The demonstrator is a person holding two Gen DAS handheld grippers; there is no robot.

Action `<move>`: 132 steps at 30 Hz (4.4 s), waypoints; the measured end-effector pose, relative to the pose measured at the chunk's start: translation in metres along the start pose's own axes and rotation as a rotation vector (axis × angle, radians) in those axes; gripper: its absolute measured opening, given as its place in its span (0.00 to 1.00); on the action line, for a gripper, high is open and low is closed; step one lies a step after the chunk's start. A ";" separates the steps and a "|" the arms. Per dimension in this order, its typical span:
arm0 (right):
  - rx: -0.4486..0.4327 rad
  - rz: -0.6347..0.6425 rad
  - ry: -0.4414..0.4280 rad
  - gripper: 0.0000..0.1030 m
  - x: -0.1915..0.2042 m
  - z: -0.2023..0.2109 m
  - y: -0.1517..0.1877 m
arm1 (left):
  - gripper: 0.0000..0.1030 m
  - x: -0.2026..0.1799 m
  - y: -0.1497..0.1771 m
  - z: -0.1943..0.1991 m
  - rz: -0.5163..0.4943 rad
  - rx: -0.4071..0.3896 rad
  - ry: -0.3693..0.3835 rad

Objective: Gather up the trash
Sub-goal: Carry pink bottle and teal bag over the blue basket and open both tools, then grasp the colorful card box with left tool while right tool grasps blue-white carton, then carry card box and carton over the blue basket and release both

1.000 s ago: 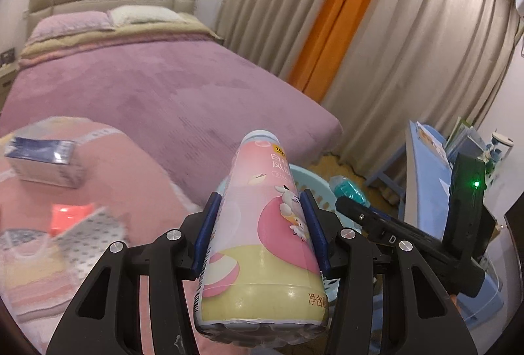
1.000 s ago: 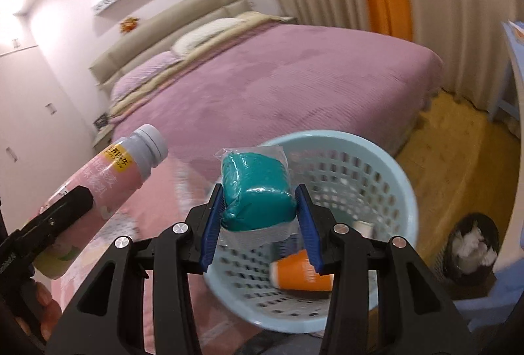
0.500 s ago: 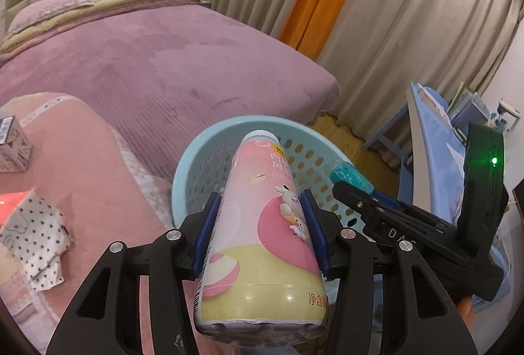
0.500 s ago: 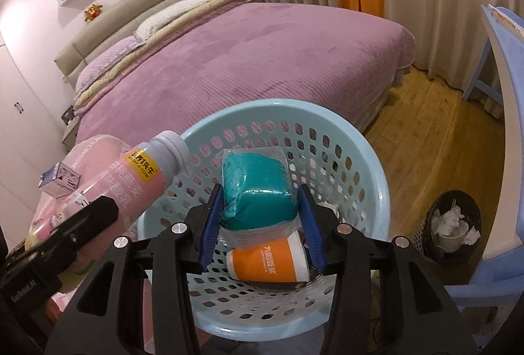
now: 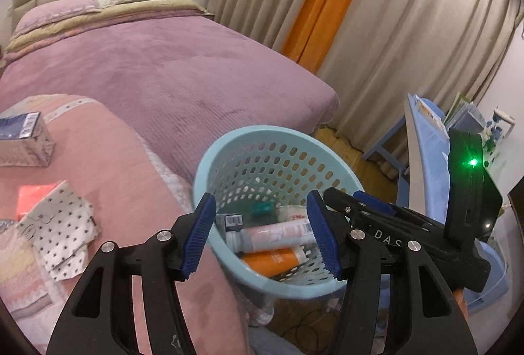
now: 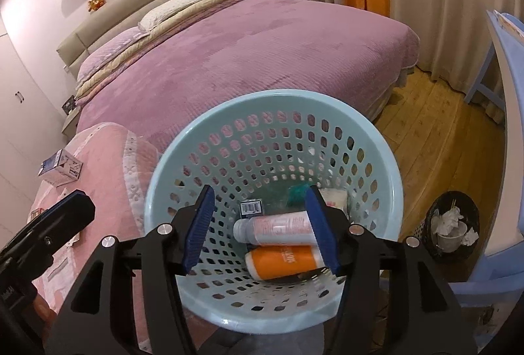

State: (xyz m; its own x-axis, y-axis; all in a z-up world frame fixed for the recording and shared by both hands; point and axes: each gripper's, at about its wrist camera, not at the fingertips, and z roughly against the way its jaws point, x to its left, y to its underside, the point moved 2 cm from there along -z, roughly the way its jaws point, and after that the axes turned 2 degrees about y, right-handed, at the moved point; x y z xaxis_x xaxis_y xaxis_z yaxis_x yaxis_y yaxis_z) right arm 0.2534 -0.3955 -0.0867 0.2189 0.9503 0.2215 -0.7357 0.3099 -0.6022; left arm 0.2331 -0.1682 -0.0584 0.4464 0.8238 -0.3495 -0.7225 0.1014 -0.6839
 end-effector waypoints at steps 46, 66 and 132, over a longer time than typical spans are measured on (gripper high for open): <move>0.056 0.406 -0.261 0.53 0.229 -0.019 0.068 | 0.73 0.322 0.060 0.194 0.744 -0.220 -0.413; 0.085 0.414 -0.251 0.53 0.226 -0.042 0.061 | 0.82 0.322 0.016 0.127 0.550 -0.056 -0.569; -0.005 0.726 -0.479 0.35 0.344 -0.003 -0.005 | 0.61 0.197 0.029 0.181 0.213 -0.223 -0.449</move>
State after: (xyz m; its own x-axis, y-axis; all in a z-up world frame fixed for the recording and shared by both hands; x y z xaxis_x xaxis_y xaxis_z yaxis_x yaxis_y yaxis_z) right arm 0.3338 -0.0704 -0.0096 -0.5979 0.7976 0.0795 -0.5856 -0.3669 -0.7228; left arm 0.2045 0.0985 -0.0308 -0.0020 0.9754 -0.2206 -0.6208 -0.1742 -0.7644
